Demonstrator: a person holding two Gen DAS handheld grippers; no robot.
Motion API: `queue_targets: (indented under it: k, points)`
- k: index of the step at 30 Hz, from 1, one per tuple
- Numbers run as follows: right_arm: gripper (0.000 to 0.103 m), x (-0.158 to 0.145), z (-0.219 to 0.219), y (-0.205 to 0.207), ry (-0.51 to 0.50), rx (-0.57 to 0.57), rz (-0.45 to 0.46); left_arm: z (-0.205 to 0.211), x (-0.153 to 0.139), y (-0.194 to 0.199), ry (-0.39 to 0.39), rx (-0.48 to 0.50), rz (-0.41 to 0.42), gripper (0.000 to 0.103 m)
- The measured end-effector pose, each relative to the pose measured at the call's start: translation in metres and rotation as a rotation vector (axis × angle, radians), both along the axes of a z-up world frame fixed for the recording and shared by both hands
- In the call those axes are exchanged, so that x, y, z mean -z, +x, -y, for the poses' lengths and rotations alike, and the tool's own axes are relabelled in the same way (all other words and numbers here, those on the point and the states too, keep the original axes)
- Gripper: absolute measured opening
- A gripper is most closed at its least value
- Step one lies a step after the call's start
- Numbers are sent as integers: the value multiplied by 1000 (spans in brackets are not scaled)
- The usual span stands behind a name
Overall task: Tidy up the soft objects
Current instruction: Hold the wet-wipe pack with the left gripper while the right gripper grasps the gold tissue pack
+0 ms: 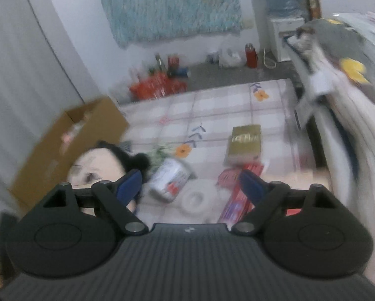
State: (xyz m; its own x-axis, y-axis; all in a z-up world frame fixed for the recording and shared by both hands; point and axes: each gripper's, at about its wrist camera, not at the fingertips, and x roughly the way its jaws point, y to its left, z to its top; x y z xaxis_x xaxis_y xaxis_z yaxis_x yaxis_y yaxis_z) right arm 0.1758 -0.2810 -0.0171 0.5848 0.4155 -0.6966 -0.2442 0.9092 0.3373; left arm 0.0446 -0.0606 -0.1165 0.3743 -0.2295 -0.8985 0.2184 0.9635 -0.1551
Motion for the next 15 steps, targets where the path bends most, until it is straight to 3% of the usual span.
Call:
queue_targets:
  k: [6, 8, 13, 15]
  points:
    - [86, 47, -31, 99, -194, -41, -95, -22, 1, 0, -44, -16, -9, 86]
    - [84, 65, -32, 125, -205, -26, -142, -28, 0, -1, -57, -16, -8, 86]
    - [80, 97, -28, 156, -228, 24, -206, -33, 0, -2, -77, -6, -9, 86]
    - [68, 103, -27, 158, -239, 25, -205, -34, 0, -2, -81, -4, -8, 86]
